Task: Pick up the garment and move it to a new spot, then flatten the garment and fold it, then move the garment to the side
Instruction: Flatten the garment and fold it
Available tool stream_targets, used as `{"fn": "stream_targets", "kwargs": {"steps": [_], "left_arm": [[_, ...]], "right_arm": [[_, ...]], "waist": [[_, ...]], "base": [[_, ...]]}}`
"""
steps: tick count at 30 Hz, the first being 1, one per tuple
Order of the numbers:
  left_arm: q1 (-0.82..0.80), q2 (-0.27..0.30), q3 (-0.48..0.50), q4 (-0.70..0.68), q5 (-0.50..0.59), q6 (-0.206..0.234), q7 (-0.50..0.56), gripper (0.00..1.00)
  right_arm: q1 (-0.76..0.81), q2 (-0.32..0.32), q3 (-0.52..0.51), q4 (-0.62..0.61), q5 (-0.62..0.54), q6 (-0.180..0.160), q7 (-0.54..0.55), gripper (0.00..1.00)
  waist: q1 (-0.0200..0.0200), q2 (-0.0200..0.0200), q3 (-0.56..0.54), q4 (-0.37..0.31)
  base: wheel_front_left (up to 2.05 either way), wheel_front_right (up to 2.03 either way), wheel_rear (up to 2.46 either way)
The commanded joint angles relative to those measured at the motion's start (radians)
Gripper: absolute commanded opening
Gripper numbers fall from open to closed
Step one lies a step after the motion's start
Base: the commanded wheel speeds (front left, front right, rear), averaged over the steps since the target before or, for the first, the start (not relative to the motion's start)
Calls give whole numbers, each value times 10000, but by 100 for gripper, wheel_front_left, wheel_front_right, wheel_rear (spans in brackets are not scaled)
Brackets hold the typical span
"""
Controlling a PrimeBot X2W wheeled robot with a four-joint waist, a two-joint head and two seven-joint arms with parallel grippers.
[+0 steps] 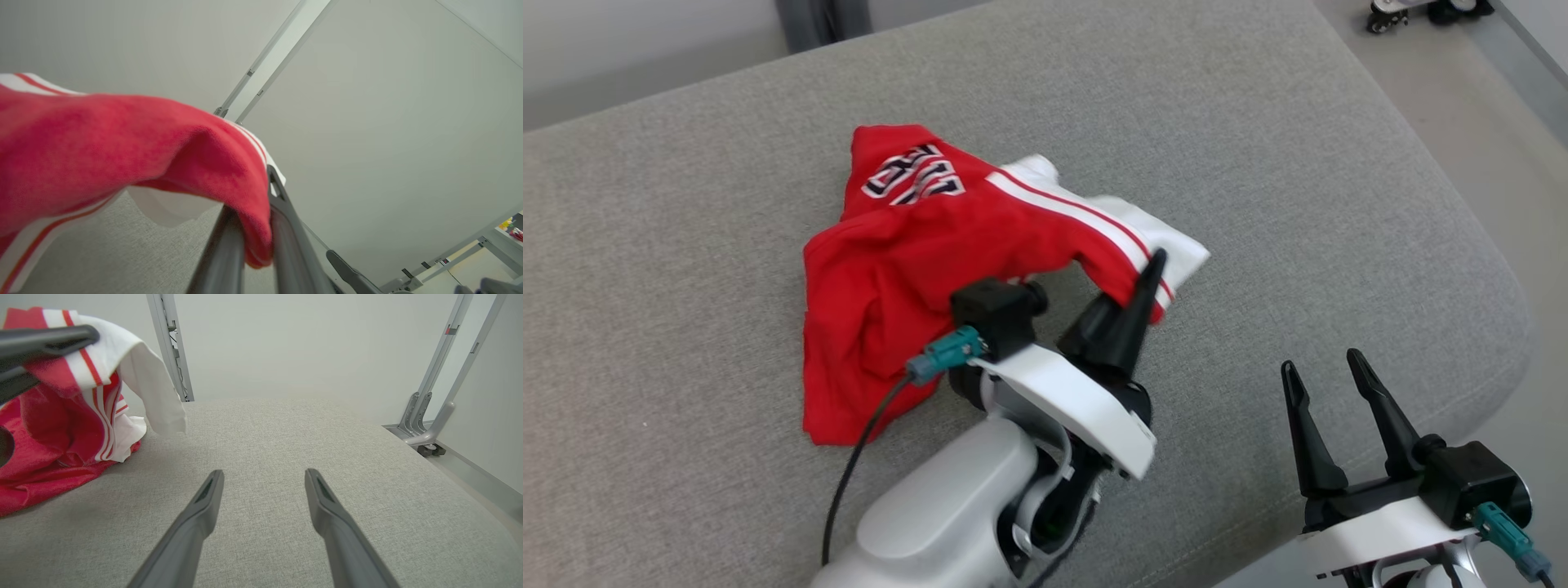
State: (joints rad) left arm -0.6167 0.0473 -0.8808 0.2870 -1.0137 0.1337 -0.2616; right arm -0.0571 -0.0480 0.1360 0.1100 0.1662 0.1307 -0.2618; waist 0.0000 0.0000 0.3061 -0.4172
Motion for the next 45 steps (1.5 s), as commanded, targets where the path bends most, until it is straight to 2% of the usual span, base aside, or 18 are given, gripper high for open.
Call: {"fn": "stream_targets", "kwargs": {"steps": [1, 3, 4, 5, 8, 11, 16, 19, 22, 26, 29, 32, 36, 39, 45], "left_arm": [[-5, 67, -291, -162, -184, 51, -46, 0], [143, 48, -755, -476, -729, -106, -46, 0], [230, 59, -995, -553, -976, -136, -32, 38], [295, 69, -1349, -528, -1315, -193, -26, 100], [-12, 57, -2610, -280, -2286, -305, 39, 100], [-324, 62, -3331, -299, -3381, -437, 397, 100], [-733, 48, -3689, -600, -4446, -610, 794, 100], [-791, 58, -3712, -672, -4601, -686, 968, 100], [-861, 1241, -3425, -1016, -4070, -386, 584, 100], [-293, 2708, -2514, -1488, -4274, 159, 234, 100], [-130, 3871, -1993, -1341, -4112, 573, 123, 100], [89, 4313, -1568, -955, -4385, 702, 93, 100], [-17, 4486, -1444, -275, -4647, 326, 404, 100], [-132, 4234, -1539, 168, -4896, -152, 844, 100], [-522, 4103, -2009, 1356, -4410, -527, 1265, 100]], "right_arm": [[-80, -41, 8, 21, 63, 1, -49, 100], [-65, -45, -9, 50, 140, 1, -51, 100], [-77, -43, 3, 60, 175, 1, -49, 100], [-98, -41, 17, 70, 205, 1, -51, 100], [-198, -46, 36, 119, 298, 1, -49, 100], [-204, -43, -49, 118, 371, 1, -49, 100], [19, -46, -288, 176, 278, 1, -51, 100], [96, -46, -417, 184, 253, 1, -49, 100], [305, -43, -629, 187, 111, 1, -49, 100], [453, -48, -788, 140, -14, 1, -49, 100], [489, -43, -754, 123, -124, 1, -49, 100], [472, -46, -686, 137, -150, 1, -51, 100], [301, -43, -547, 139, -205, 1, -49, 100], [251, -49, -484, 139, -199, 1, -49, 100], [320, -48, -511, 144, -289, 1, -49, 100]], "waist": [[0, 0, 176, -162], [0, 0, 246, -220], [0, 0, 279, -244], [0, 0, 301, -268], [0, 0, 337, -329], [0, 0, 313, -271], [0, 0, 7, 34], [0, 0, -208, 177], [0, 0, -617, 483], [0, 0, -889, 747], [0, 0, -945, 905], [0, 0, -932, 982], [0, 0, -804, 972], [0, 0, -719, 895], [0, 0, -614, 681]], "base": [[0, 0, 0], [0, 0, 0], [0, 0, 0], [0, 0, 0], [0, 0, 0], [0, 0, 0], [0, 0, 0], [0, 0, 0], [0, 0, 0], [0, 0, 0], [0, 0, 0], [0, 0, 0], [0, 0, 0], [0, 0, 0], [0, 0, 0]]}}
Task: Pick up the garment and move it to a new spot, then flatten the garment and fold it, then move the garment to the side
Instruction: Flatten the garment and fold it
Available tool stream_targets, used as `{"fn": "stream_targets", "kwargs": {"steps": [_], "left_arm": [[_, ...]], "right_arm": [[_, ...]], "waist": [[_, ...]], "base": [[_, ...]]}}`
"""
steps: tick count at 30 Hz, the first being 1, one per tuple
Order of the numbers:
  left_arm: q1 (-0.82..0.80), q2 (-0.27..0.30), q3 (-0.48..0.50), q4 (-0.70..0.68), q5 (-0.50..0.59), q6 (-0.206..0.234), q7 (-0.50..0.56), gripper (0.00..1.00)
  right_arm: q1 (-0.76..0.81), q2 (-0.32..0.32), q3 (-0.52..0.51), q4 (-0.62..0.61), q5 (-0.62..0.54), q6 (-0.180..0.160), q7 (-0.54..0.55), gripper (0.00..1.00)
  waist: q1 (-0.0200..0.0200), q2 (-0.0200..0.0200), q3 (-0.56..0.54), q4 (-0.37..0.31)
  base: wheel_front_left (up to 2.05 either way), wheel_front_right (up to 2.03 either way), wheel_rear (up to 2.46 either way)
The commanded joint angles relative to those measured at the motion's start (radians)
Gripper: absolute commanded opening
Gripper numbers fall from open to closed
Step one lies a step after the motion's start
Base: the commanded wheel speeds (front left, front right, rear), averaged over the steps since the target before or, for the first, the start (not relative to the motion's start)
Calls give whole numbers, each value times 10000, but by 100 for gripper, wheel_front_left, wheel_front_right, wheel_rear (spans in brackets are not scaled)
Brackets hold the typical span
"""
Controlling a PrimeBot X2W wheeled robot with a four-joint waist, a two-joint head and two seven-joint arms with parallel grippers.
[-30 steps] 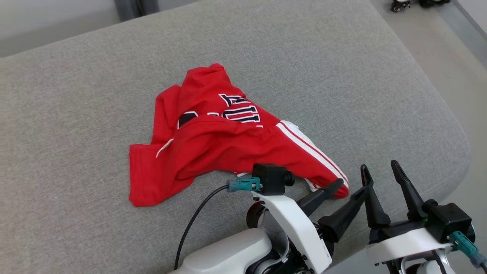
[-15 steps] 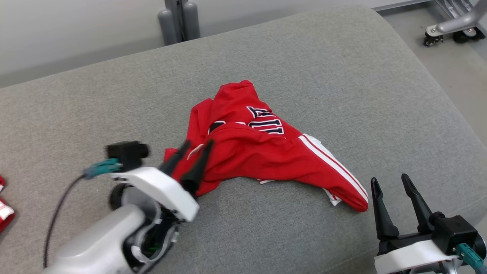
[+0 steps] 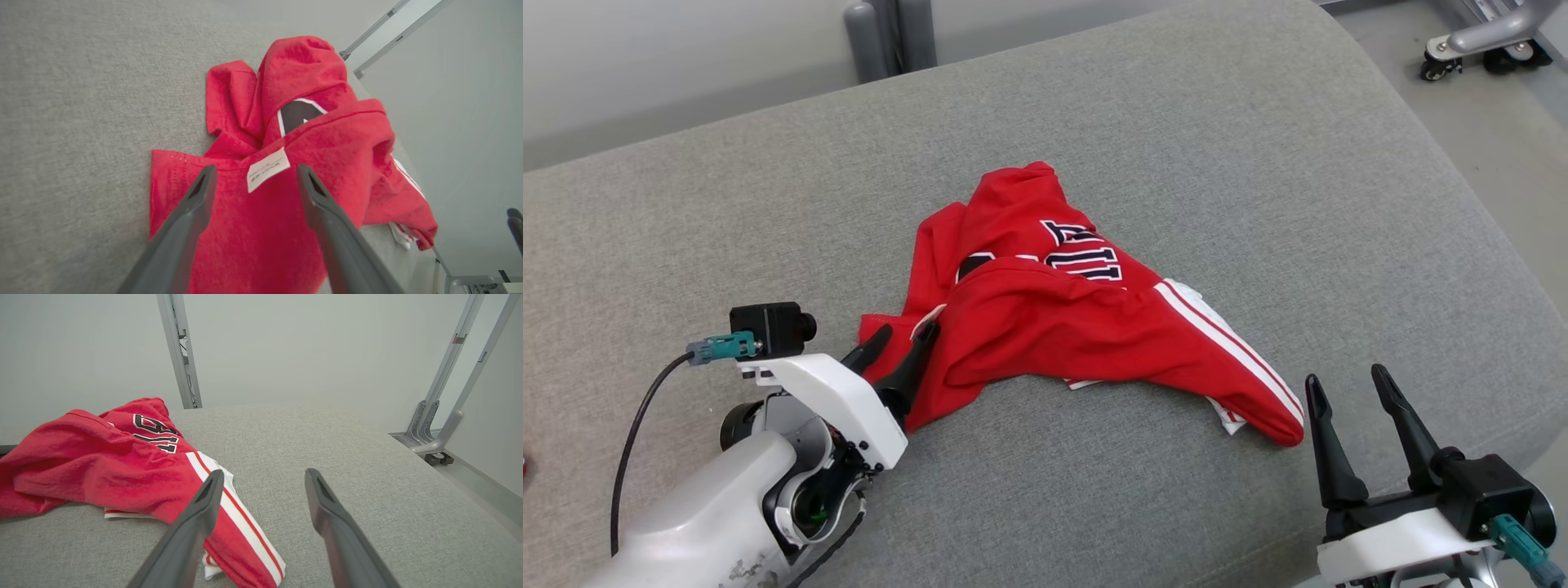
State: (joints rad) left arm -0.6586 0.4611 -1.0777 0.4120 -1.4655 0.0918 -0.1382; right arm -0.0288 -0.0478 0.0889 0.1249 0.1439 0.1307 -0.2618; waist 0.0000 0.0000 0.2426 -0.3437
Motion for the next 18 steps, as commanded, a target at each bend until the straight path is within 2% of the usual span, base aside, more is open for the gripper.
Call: {"fn": "stream_targets", "kwargs": {"steps": [1, 9, 12, 18], "left_arm": [[-124, -54, -43, 255, 95, -173, 52, 100], [-260, -258, -64, 1182, 75, -610, 79, 100], [-376, -472, -103, 1517, 164, -962, 59, 100], [-545, -757, -69, 1878, 118, -1250, -10, 100]], "right_arm": [[64, -50, -58, -12, -61, 1, -49, 100], [125, -47, -54, -24, -77, 1, -49, 100], [66, -47, 9, -20, -93, 1, -49, 100], [67, -47, 2, -8, -144, 1, -49, 100]], "waist": [[0, 0, 24, -73], [0, 0, 59, -105], [0, 0, 54, -61], [0, 0, 44, -11]], "base": [[0, 0, 0], [0, 0, 0], [0, 0, 0], [0, 0, 0]]}}
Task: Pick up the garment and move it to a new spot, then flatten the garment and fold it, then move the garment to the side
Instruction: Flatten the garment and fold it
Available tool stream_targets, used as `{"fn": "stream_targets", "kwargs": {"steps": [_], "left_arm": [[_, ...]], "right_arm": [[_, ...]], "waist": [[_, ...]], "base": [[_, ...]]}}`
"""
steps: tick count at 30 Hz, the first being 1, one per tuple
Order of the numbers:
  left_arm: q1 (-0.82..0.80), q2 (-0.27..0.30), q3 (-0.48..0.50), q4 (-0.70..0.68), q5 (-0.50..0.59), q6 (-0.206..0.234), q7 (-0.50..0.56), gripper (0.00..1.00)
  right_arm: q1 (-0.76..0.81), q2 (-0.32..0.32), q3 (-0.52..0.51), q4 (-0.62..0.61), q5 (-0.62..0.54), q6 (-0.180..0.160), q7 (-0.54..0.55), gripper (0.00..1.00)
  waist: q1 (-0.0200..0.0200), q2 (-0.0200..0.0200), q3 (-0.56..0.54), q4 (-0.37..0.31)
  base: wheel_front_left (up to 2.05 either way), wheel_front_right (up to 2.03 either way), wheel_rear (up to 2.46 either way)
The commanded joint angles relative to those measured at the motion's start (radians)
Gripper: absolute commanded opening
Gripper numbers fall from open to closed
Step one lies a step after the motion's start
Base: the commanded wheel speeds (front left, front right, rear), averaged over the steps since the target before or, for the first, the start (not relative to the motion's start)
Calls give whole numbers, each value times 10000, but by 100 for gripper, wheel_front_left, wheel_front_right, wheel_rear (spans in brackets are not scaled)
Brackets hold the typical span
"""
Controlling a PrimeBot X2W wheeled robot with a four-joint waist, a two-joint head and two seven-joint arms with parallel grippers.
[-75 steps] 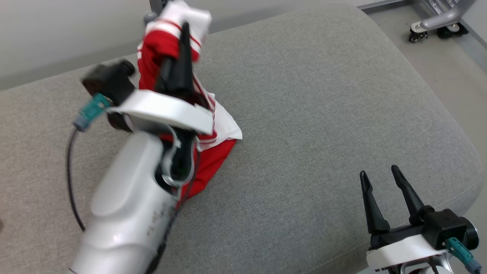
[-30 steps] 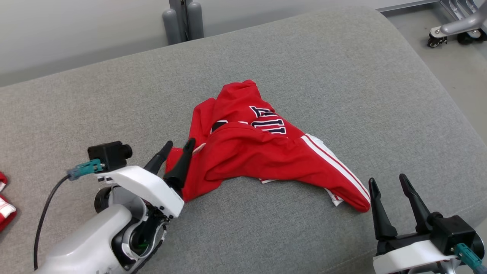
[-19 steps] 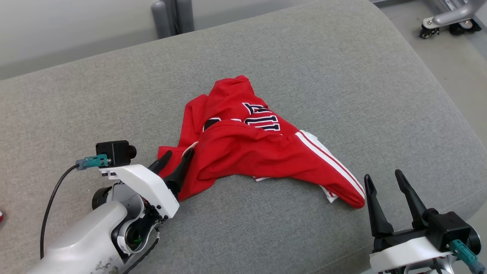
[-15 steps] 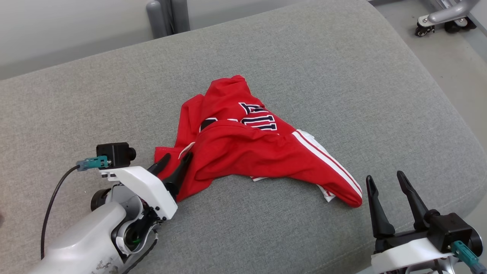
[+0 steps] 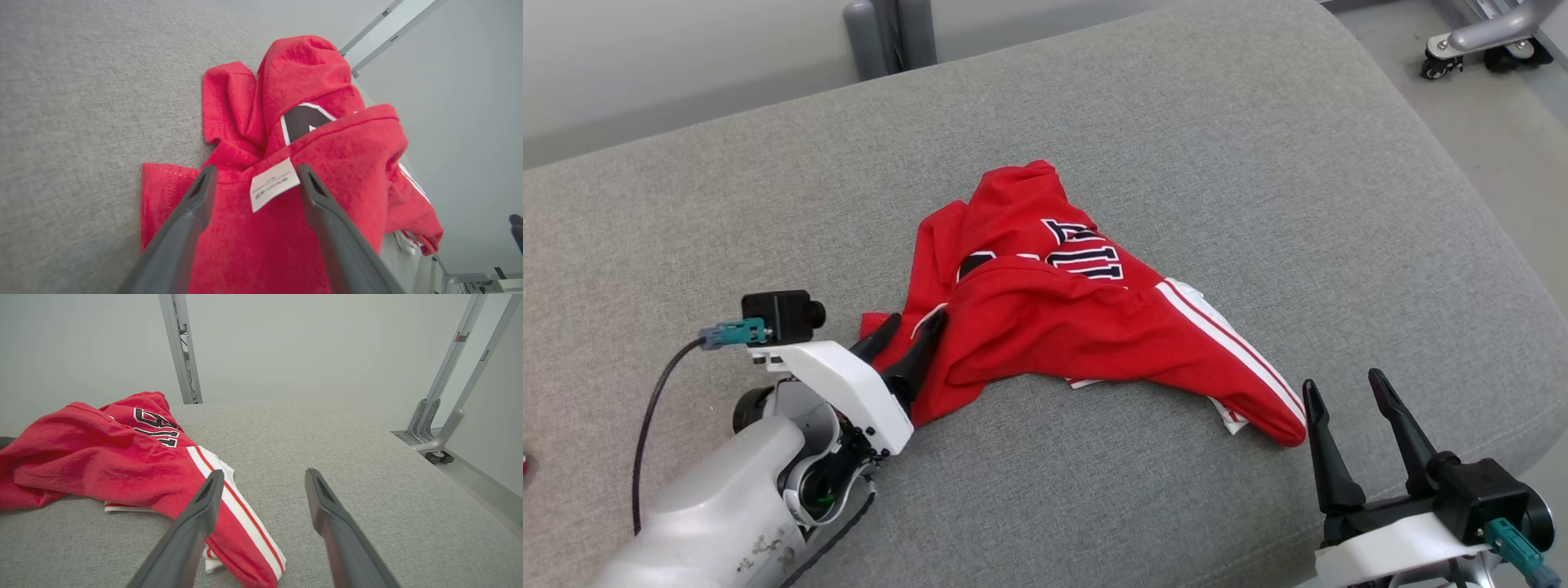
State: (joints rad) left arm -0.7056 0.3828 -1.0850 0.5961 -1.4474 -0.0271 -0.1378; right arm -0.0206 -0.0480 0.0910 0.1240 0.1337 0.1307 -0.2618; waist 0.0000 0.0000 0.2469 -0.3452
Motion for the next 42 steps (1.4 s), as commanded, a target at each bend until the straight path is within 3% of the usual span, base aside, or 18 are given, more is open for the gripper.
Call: {"fn": "stream_targets", "kwargs": {"steps": [1, 3, 12, 17, 20, 24, 28, 32, 36, 42], "left_arm": [[-93, -38, -27, 101, -74, -96, 65, 60], [-155, -116, -77, 245, -9, -171, 112, 0], [-451, -227, -241, 679, 495, -392, -275, 0], [-206, 94, -542, -532, 1299, -243, -844, 0], [442, 587, -980, -2157, 1604, 72, -768, 0], [1633, 1351, -1495, -4377, 1867, 986, -421, 0], [2741, 1700, -1653, -5180, 1749, 1805, -385, 0], [3479, 1464, -1735, -4864, 1595, 1988, -451, 0], [4039, 1262, -1716, -4536, 1358, 1839, -668, 0], [4695, 1818, -1519, -4839, 1087, 1915, -888, 0]], "right_arm": [[-17, -45, -12, 6, -33, 1, -49, 100], [-33, -45, -1, 14, -14, 1, -49, 100], [17, -46, -101, 25, 68, 1, -49, 100], [315, -45, -337, 21, 7, 1, -49, 100], [488, -45, -392, 45, -44, 1, -49, 100], [637, -48, -425, 56, -101, 1, -49, 100], [657, -46, -352, 79, -154, 1, -49, 100], [668, -48, -338, 152, -246, 1, -49, 100], [773, -50, -405, 190, -333, 1, -49, 100], [1059, -50, -488, 267, -470, 1, -49, 100]], "waist": [[0, 0, 3, 6], [0, 0, 11, -5], [0, 0, -30, 18], [0, 0, -317, 357], [0, 0, -534, 638], [0, 0, -758, 1043], [0, 0, -834, 1484], [0, 0, -932, 1850], [0, 0, -1091, 2051], [0, 0, -1423, 2216]], "base": [[0, 0, 0], [0, 0, 0], [0, 0, 0], [0, 0, 0], [0, 0, 0], [0, 0, 0], [0, 0, 0], [0, 0, 0], [0, 0, 0], [0, 0, 0]]}}
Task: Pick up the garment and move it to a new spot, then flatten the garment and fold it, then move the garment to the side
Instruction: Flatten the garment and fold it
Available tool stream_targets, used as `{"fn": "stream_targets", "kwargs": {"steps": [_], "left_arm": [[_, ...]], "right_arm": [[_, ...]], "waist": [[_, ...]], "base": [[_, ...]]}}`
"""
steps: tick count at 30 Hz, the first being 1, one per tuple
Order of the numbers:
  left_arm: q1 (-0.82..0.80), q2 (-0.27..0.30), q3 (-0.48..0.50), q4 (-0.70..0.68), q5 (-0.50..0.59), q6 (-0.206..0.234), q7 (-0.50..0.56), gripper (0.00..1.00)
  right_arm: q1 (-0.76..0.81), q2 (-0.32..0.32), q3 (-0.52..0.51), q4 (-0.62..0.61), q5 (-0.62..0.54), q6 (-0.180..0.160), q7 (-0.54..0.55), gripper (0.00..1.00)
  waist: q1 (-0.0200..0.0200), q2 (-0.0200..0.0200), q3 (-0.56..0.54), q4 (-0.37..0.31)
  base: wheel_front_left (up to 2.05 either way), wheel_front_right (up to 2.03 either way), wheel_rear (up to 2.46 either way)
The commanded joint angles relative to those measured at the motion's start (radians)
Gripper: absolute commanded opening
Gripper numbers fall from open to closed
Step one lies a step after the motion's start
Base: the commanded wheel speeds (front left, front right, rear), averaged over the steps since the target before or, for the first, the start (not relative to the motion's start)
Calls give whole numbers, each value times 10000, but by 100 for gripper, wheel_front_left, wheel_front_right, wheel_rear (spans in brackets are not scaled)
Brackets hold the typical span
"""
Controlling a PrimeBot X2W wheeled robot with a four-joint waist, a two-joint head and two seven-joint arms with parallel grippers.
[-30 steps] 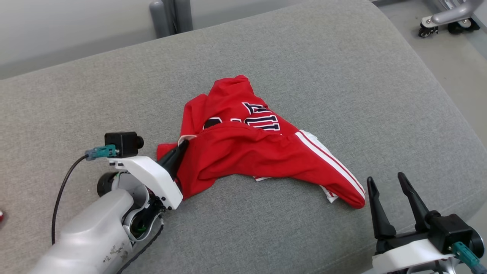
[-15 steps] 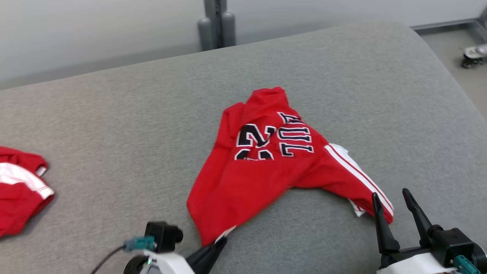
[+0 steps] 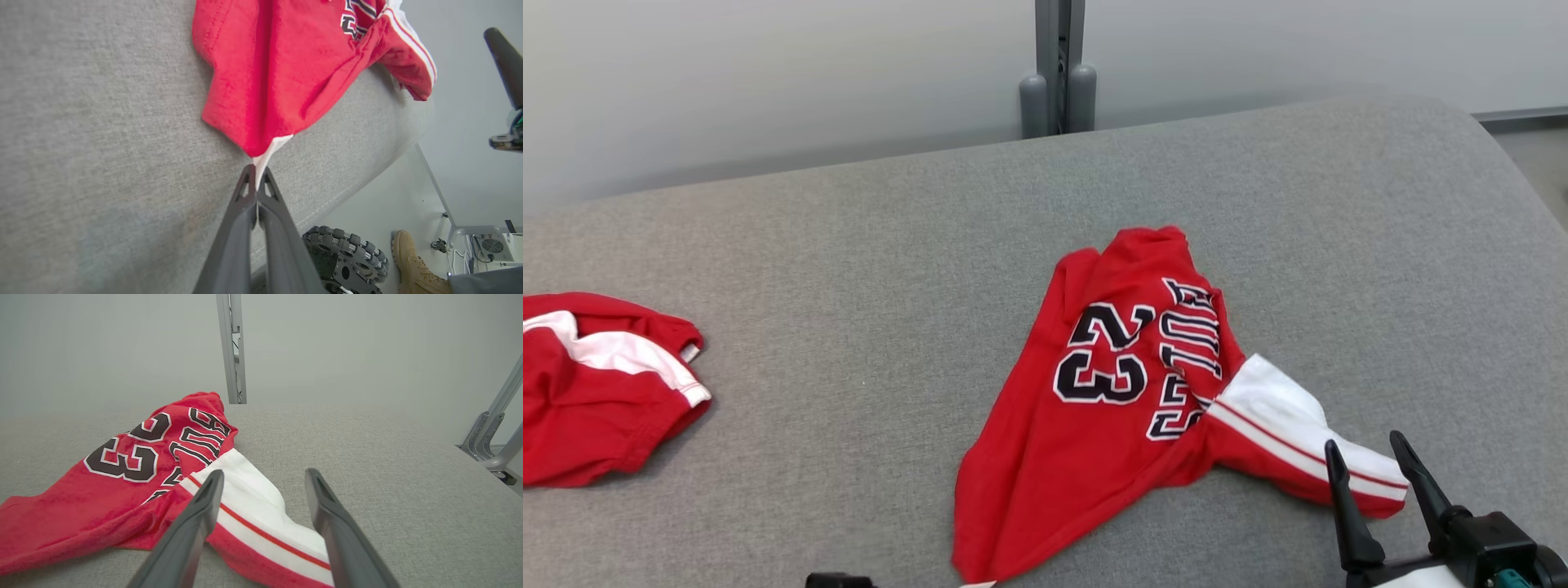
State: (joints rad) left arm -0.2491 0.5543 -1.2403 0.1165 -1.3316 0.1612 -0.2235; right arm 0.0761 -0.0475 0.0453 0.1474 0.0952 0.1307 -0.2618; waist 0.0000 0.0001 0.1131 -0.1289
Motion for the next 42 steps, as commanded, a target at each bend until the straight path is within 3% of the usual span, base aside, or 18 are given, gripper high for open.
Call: {"fn": "stream_targets", "kwargs": {"steps": [1, 4, 5, 6, 8, 13, 18, 20, 25, 29, 32, 35, 42], "left_arm": [[212, 222, 45, -149, -119, 55, -32, 0], [287, 390, 70, -317, -86, 106, -29, 0], [320, 432, 112, -362, -75, 160, -63, 63], [386, 422, 149, -428, -161, 172, -70, 100], [583, 386, 435, -786, -587, -18, -156, 100], [980, 954, 1615, -1664, -1358, -413, -334, 100], [697, 1485, 2673, -2428, -1251, -706, -394, 100], [53, 1594, 2677, -2444, -832, -516, -122, 100], [-2173, 677, 2435, -1552, -54, -194, 1197, 100], [-3964, -491, 1922, -49, 489, -303, 2400, 100], [-4894, -1061, 1610, 1269, 743, -405, 3078, 100], [-5535, -1457, 1332, 2521, 990, -389, 3584, 100], [-5922, -2027, 799, 4710, 771, -835, 4917, 100]], "right_arm": [[142, -54, -37, 46, -99, 1, -49, 100], [189, -51, -21, 83, -117, 1, -49, 100], [213, -54, -14, 87, -115, 1, -49, 100], [239, -54, 5, 114, -116, 1, -49, 100], [177, -55, 32, 143, -187, 1, -51, 100], [106, -52, -150, 82, -290, 1, -49, 100], [127, -52, -96, 115, -398, 1, -49, 100], [-39, -52, 24, 126, -406, 1, -49, 100], [-512, -54, 323, 31, -237, 1, -49, 100], [-799, -54, 418, 60, -21, 1, -49, 100], [-913, -51, 541, 109, 170, 1, -49, 100], [-959, -51, 610, 133, 365, -1, -49, 100], [-1084, -48, 679, 152, 706, 1, -49, 100]], "waist": [[0, -1, -115, 75], [0, -1, -159, 124], [0, -1, -175, 143], [0, -1, -190, 149], [0, -1, -225, 105], [0, -1, -254, 0], [0, -1, -251, -127], [0, -1, -143, -265], [0, -1, 430, -793], [0, -1, 875, -1354], [0, -1, 1110, -1880], [0, -1, 1254, -2345], [0, -1, 1436, -3047]], "base": [[0, 0, 0], [0, 0, 0], [0, 0, 0], [0, 0, 0], [0, 0, 0], [0, 0, 0], [0, 0, 0], [0, 0, 0], [0, 0, 0], [0, 0, 0], [0, 0, 0], [0, 0, 0], [0, 0, 0]]}}
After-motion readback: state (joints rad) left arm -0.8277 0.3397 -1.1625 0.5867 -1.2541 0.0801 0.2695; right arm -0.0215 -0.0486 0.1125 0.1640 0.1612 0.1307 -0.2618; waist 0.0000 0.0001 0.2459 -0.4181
